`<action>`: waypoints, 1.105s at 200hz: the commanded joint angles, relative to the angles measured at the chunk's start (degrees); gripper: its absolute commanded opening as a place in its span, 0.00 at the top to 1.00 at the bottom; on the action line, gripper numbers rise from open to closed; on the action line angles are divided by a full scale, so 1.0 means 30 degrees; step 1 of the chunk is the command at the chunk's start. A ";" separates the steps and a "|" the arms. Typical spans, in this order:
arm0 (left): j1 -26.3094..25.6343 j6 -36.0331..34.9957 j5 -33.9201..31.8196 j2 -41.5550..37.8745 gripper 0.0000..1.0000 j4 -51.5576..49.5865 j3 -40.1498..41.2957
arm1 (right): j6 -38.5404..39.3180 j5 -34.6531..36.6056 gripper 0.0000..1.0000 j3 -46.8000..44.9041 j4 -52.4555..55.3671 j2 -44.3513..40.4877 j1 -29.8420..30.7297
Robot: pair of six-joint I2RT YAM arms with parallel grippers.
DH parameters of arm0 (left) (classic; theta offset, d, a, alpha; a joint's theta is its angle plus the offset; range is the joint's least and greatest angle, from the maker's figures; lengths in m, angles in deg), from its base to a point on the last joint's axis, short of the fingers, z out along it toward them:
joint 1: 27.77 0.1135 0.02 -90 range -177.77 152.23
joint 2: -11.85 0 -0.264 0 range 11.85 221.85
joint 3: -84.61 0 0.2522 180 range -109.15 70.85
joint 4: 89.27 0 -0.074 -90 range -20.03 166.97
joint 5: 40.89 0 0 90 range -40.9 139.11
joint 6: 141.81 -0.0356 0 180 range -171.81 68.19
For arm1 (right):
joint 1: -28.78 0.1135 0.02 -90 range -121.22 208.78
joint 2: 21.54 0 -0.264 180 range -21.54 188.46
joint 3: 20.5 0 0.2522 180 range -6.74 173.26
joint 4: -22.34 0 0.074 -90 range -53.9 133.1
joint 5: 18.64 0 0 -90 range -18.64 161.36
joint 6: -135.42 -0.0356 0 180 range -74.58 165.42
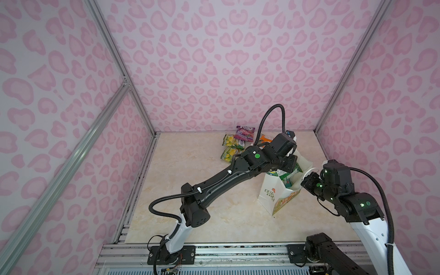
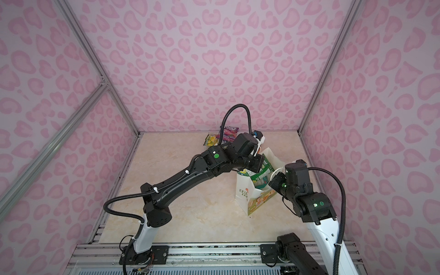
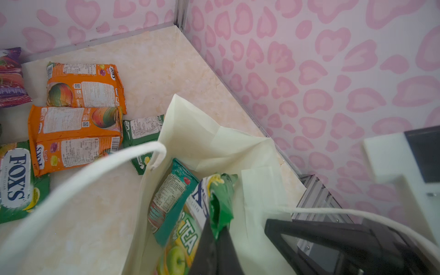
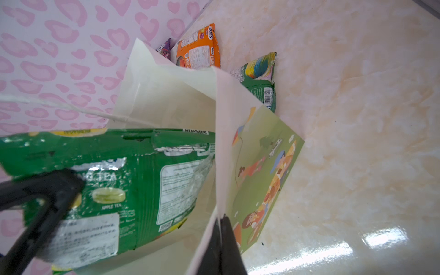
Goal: Place the snacks into the paper bag
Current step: Place the snack in the paper bag.
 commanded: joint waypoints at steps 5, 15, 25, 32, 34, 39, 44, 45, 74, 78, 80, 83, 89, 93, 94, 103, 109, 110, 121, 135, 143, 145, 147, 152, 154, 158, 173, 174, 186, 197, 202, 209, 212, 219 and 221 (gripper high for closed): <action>-0.0040 -0.0105 -0.0179 0.0338 0.97 -0.0022 -0.0165 | 0.0153 0.0027 1.00 -0.0167 -0.0647 0.0053 -0.0011; -0.0070 -0.0017 -0.0066 0.0510 0.97 0.0051 -0.0176 | 0.0178 0.0068 1.00 -0.0136 -0.0629 0.0060 -0.0014; -0.0096 0.0044 -0.0055 0.0734 0.97 0.0070 -0.0273 | 0.0183 0.0057 1.00 -0.0182 -0.0640 0.0031 -0.0032; -0.0083 0.0100 -0.0011 0.0931 0.97 0.0083 -0.0467 | 0.0153 0.0071 1.00 -0.0198 -0.0667 0.0031 -0.0019; -0.0081 0.0103 -0.0003 0.0974 0.97 0.0072 -0.0522 | 0.0153 0.0053 1.00 -0.0236 -0.0684 0.0031 -0.0015; -0.0099 0.0119 0.0052 0.1075 0.97 0.0069 -0.0675 | 0.0131 0.0042 1.00 -0.0272 -0.0698 0.0031 -0.0018; -0.0099 0.0133 0.0059 0.1233 0.97 0.0083 -0.0824 | 0.0112 -0.0001 1.00 -0.0334 -0.0727 0.0023 -0.0033; -0.0099 0.0148 0.0059 0.1243 0.97 0.0091 -0.0853 | 0.0118 -0.0009 1.00 -0.0336 -0.0742 0.0042 -0.0036; -0.0128 0.0163 0.0187 0.1609 0.74 -0.0002 -0.1353 | 0.0064 -0.0120 1.00 -0.0471 -0.0732 -0.0013 -0.0011; -0.0128 0.0163 0.0184 0.1593 0.68 -0.0044 -0.1337 | 0.0072 -0.0065 1.00 -0.0448 -0.0701 -0.0042 -0.0033; -0.0128 0.0163 0.0178 0.1579 0.66 -0.0047 -0.1348 | 0.0088 -0.0036 1.00 -0.0431 -0.0685 -0.0053 -0.0031; -0.0128 0.0163 0.0220 0.1561 0.63 -0.0081 -0.1351 | 0.0093 -0.0007 1.00 -0.0427 -0.0673 -0.0056 -0.0016; -0.0128 0.0170 0.0228 0.1513 0.57 -0.0084 -0.1350 | 0.0122 0.0063 1.00 -0.0397 -0.0641 -0.0086 -0.0011; -0.0128 0.0163 0.0271 0.1472 0.54 -0.0116 -0.1351 | 0.0151 0.0114 1.00 -0.0413 -0.0613 -0.0114 -0.0022; -0.0128 0.0163 0.0267 0.1465 0.53 -0.0112 -0.1351 | 0.0152 0.0107 1.00 -0.0419 -0.0612 -0.0115 -0.0016; -0.0128 0.0206 0.0241 0.1374 0.48 -0.0126 -0.1343 | 0.0153 0.0158 1.00 -0.0368 -0.0549 -0.0115 -0.0019; -0.0128 0.0247 0.0275 0.1259 0.46 -0.0106 -0.1358 | 0.0153 0.0159 1.00 -0.0404 -0.0552 -0.0086 -0.0020; -0.0128 0.0249 0.0299 0.1227 0.45 -0.0106 -0.1369 | 0.0153 0.0159 1.00 -0.0400 -0.0552 -0.0086 -0.0030; -0.0128 0.0301 0.0420 0.1035 0.42 -0.0033 -0.1381 | 0.0153 0.0130 1.00 -0.0419 -0.0582 -0.0086 -0.0011; -0.0128 0.0353 0.0808 0.0774 0.40 0.0022 -0.1489 | 0.0154 0.0158 1.00 -0.0426 -0.0582 -0.0114 -0.0013; -0.0128 0.0397 0.1178 0.0581 0.39 0.0069 -0.1634 | 0.0153 0.0239 1.00 -0.0418 -0.0553 -0.0130 -0.0015; -0.0128 0.0426 0.1291 0.0535 0.39 0.0106 -0.1664 | 0.0153 0.0243 1.00 -0.0407 -0.0553 -0.0137 -0.0013; -0.0128 0.0426 0.1429 0.0458 0.38 0.0107 -0.1693 | 0.0153 0.0246 1.00 -0.0414 -0.0552 -0.0143 -0.0033; -0.0128 0.0471 0.1760 0.0316 0.37 0.0192 -0.1749 | 0.0153 0.0276 1.00 -0.0411 -0.0524 -0.0145 -0.0012; -0.0128 0.0481 0.1890 0.0235 0.37 0.0224 -0.1744 | 0.0153 0.0276 1.00 -0.0418 -0.0524 -0.0145 -0.0011; -0.0121 0.0512 0.2165 0.0112 0.35 0.0328 -0.1781 | 0.0162 0.0304 1.00 -0.0424 -0.0523 -0.0145 -0.0014; -0.0128 0.0604 0.3132 -0.0456 0.28 0.0639 -0.1791 | 0.0156 0.0320 1.00 -0.0412 -0.0494 -0.0122 -0.0011; -0.0128 0.0603 0.3192 -0.0480 0.27 0.0662 -0.1791 | 0.0154 0.0327 1.00 -0.0419 -0.0494 -0.0119 -0.0011; -0.0128 0.0607 0.3955 -0.0911 0.20 0.0768 -0.1784 | 0.0153 0.0364 1.00 -0.0423 -0.0462 -0.0115 -0.0011; -0.0128 0.0575 0.4631 -0.1282 0.14 0.0787 -0.1711 | 0.0167 0.0335 1.00 -0.0399 -0.0495 -0.0116 -0.0012; -0.0128 0.0546 0.4903 -0.1526 0.12 0.0772 -0.1655 | 0.0181 0.0334 1.00 -0.0419 -0.0494 -0.0115 -0.0035; -0.0128 0.0465 0.5331 -0.1885 0.09 0.0839 -0.1475 | 0.0218 0.0317 1.00 -0.0413 -0.0494 -0.0141 -0.0012; -0.0128 0.0420 0.5482 -0.2047 0.02 0.0861 -0.1396 | 0.0227 0.0307 1.00 -0.0406 -0.0516 -0.0144 -0.0011; -0.0128 0.0319 0.5735 -0.2516 0.02 0.0905 -0.1054 | 0.0266 0.0306 1.00 -0.0404 -0.0538 -0.0170 -0.0027; -0.0121 0.0253 0.5821 -0.2656 0.02 0.0922 -0.0940 | 0.0283 0.0306 1.00 -0.0435 -0.0549 -0.0173 -0.0015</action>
